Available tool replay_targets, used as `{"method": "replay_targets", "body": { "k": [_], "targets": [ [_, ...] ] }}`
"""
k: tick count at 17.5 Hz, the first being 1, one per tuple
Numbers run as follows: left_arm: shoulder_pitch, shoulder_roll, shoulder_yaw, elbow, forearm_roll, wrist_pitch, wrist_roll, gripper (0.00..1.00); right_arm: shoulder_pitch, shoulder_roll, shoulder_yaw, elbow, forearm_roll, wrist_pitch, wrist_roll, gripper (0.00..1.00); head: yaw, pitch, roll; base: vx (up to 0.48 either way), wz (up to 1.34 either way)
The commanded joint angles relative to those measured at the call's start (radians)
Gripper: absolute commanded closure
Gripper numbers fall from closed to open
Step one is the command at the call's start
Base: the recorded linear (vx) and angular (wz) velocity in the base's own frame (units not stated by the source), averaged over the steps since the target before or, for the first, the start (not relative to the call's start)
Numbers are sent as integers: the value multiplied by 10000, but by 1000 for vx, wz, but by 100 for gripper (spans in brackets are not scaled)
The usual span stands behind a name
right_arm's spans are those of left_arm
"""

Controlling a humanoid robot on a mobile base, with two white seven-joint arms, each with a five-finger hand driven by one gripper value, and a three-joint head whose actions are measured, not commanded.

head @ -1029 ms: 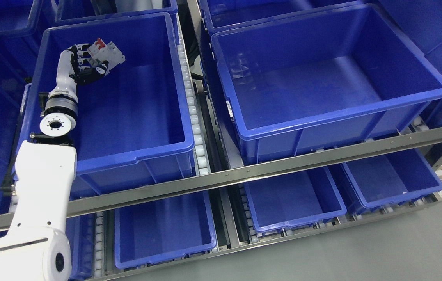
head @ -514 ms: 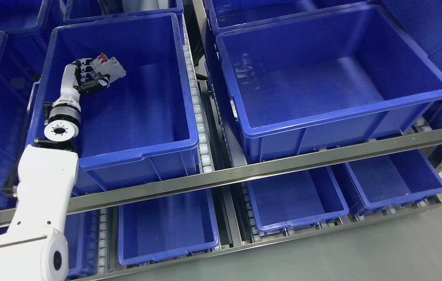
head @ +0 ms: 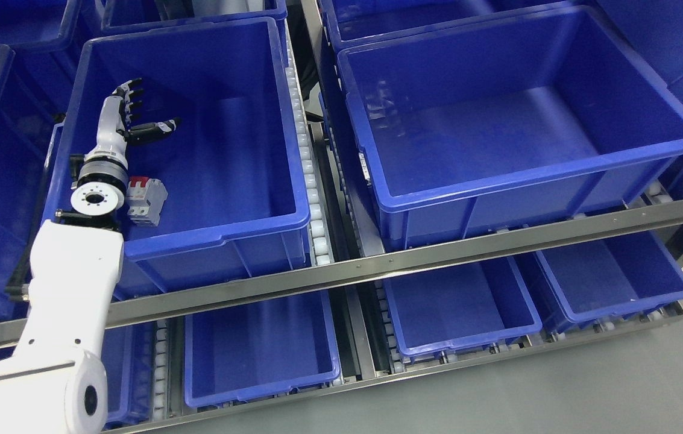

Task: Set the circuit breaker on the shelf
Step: 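Open the left hand, release the breaker, and raise the hand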

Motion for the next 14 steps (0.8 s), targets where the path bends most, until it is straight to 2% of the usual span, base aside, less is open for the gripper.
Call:
{"method": "replay_targets", "body": {
  "k": [1,5,8,14],
  "targets": [
    [-405,-376,139,-1027,142,-66,-64,1,0,-175,199,0,3,-741,-13,0,0,0,0,-8,41],
    [-238,-866,1181,-3094,1411,-36,-415,0,0,-175,199,0,3,-741,2,0,0,0,0,-13,25],
    [603,-1082,1505,-5056,1876,117,-617,0,0,-175,199,0,3,-741,2,0,0,0,0,2,-20],
    [3197,-1307,1490,-10119,1891,2384,-601,0,0,-175,199,0,3,-741,-13,0,0,0,0,-33,13]
  ]
}}
